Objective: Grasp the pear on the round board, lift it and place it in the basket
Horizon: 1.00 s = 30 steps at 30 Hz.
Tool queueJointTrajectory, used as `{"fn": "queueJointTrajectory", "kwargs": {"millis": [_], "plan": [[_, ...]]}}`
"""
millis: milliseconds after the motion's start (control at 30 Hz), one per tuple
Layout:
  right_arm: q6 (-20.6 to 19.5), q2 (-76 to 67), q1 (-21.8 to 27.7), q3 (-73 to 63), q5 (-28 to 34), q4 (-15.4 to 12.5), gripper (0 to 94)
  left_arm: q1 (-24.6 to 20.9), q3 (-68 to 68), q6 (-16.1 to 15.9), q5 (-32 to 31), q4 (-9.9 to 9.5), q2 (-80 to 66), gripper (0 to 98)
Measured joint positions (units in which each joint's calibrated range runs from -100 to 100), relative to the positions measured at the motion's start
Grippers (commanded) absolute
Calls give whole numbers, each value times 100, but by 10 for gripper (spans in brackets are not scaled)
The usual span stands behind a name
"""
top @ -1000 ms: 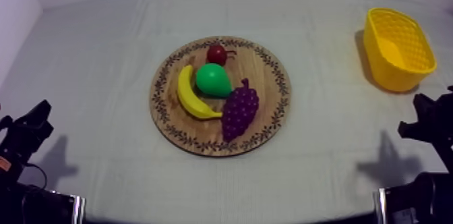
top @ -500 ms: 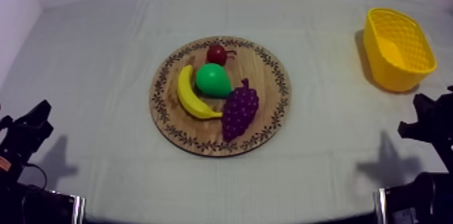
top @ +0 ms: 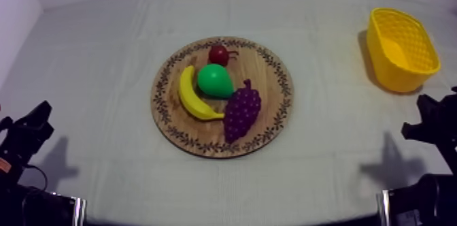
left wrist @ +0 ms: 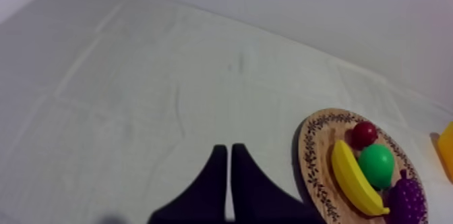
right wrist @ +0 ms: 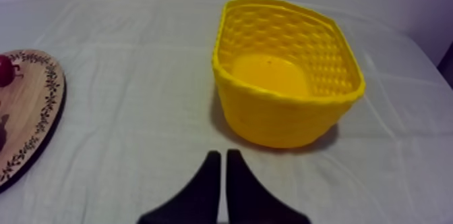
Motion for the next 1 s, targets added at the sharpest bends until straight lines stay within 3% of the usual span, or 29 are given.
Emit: {"fn": "queueJointTrajectory", "kwargs": {"millis": [600, 833, 1000], "plan": [[2, 0, 0, 0, 0, 0, 3, 0, 0, 0, 0, 0, 0, 1], [-164, 0, -94, 0, 16, -6, 4, 0, 0, 0, 0, 0, 0, 1], [88, 30, -29, -328, 274, -272, 4, 0, 0, 0, 0, 0, 0, 1]]}}
